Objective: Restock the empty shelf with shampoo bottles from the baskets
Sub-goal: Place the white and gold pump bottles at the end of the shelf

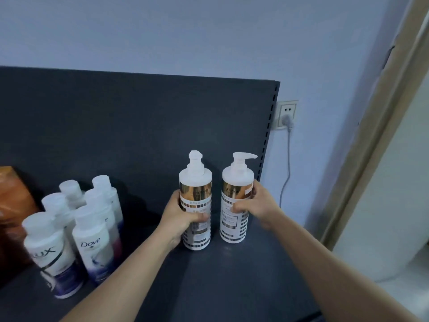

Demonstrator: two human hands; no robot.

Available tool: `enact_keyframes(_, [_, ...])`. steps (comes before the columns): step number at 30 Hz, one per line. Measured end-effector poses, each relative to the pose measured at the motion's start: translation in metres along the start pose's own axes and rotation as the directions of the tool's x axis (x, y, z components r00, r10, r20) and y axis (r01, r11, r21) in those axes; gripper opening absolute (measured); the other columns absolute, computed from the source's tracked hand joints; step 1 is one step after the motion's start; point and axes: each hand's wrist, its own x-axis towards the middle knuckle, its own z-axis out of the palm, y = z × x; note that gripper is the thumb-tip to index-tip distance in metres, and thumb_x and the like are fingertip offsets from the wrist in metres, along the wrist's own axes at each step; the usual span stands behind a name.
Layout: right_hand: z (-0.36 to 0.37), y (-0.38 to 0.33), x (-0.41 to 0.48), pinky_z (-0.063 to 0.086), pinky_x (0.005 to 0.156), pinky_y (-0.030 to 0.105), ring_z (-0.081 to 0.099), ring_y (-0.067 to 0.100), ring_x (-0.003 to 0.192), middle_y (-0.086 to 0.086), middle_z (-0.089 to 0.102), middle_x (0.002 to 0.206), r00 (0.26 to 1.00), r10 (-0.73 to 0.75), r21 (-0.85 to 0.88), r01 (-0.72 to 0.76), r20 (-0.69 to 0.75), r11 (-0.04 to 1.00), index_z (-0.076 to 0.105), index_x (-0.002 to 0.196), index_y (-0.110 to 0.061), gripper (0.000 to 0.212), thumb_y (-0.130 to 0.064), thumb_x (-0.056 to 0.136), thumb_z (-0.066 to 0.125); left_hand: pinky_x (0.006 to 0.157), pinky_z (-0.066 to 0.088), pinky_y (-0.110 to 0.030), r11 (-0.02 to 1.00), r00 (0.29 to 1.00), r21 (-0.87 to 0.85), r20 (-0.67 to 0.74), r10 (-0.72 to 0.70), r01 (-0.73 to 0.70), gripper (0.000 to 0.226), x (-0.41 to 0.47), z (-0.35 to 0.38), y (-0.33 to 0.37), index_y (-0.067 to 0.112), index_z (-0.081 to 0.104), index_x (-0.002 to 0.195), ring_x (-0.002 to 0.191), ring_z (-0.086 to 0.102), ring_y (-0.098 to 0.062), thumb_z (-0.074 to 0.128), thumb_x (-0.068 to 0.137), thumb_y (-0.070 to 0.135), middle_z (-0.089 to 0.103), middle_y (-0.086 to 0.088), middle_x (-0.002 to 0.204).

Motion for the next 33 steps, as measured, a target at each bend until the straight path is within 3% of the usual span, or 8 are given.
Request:
enact_keyframes(9, [-0.013,0.014,0.044,0.055,0.091,0.042,0.067,0.024,0.101,0.005,0.071,0.102,0.992,-0.055,0.070,0.048,0.116,0.996,0.058,0.110,-0.020,0.061,0.000,0.055,0.077,0.075,0.050,-0.028,0.999,0.998,0.039,-0.066,0.021,-0.019,0.064,0.027,0.024,-0.001,0.023,0.055,0.106,0.095,0.066,-0.016,0.081,0.059,-0.012,0.071,-0.001,0.099])
enact_keyframes(13, [-0.015,0.019,0.051,0.054,0.091,0.040,0.067,0.023,0.105,0.002,0.071,0.104,0.986,-0.097,0.072,0.088,0.138,0.994,0.056,0.112,-0.022,0.059,0.003,0.063,0.077,0.077,0.049,-0.027,0.996,0.997,0.078,-0.068,0.039,-0.034,0.063,0.033,0.027,0.000,0.027,0.055,0.105,0.096,0.065,-0.013,0.081,0.061,-0.010,0.070,0.002,0.101])
enact_keyframes(19, [-0.014,0.024,0.051,0.052,0.093,0.035,0.060,0.007,0.106,-0.011,0.061,0.112,0.971,-0.210,-0.202,0.229,0.113,0.952,0.054,0.113,-0.030,0.071,-0.042,0.053,0.090,0.078,0.048,-0.025,0.979,0.992,0.191,-0.090,0.087,-0.068,0.063,0.036,0.029,0.001,0.031,0.053,0.110,0.097,0.061,-0.006,0.083,0.065,-0.002,0.067,0.008,0.103])
enact_keyframes(22, [-0.014,0.025,0.051,0.054,0.086,0.029,0.063,0.001,0.098,-0.015,0.067,0.106,0.971,-0.215,-0.168,0.231,0.107,0.958,0.054,0.109,-0.031,0.063,-0.035,0.058,0.092,0.087,0.047,-0.031,0.969,0.993,0.236,-0.081,0.091,-0.070,0.066,0.037,0.028,0.003,0.032,0.050,0.113,0.099,0.059,-0.004,0.083,0.066,0.000,0.065,0.010,0.106])
enact_keyframes(27, [-0.008,0.022,0.052,0.049,0.076,0.018,0.063,-0.002,0.094,-0.017,0.068,0.102,0.967,-0.221,-0.119,0.236,0.127,0.964,0.056,0.112,-0.028,0.061,-0.028,0.062,0.091,0.086,0.046,-0.032,0.959,0.993,0.276,-0.083,0.086,-0.060,0.065,0.038,0.022,0.006,0.033,0.049,0.110,0.098,0.058,-0.002,0.083,0.065,0.000,0.064,0.011,0.106])
enact_keyframes(33, [0.008,0.017,0.054,0.047,0.074,0.015,0.061,-0.005,0.095,-0.018,0.066,0.104,0.958,-0.232,-0.078,0.247,0.171,0.966,0.055,0.117,-0.026,0.064,-0.027,0.064,0.091,0.088,0.047,-0.032,0.955,0.990,0.294,-0.121,0.072,-0.034,0.069,0.035,0.006,0.006,0.027,0.049,0.118,0.100,0.058,-0.005,0.083,0.065,-0.002,0.064,0.010,0.108])
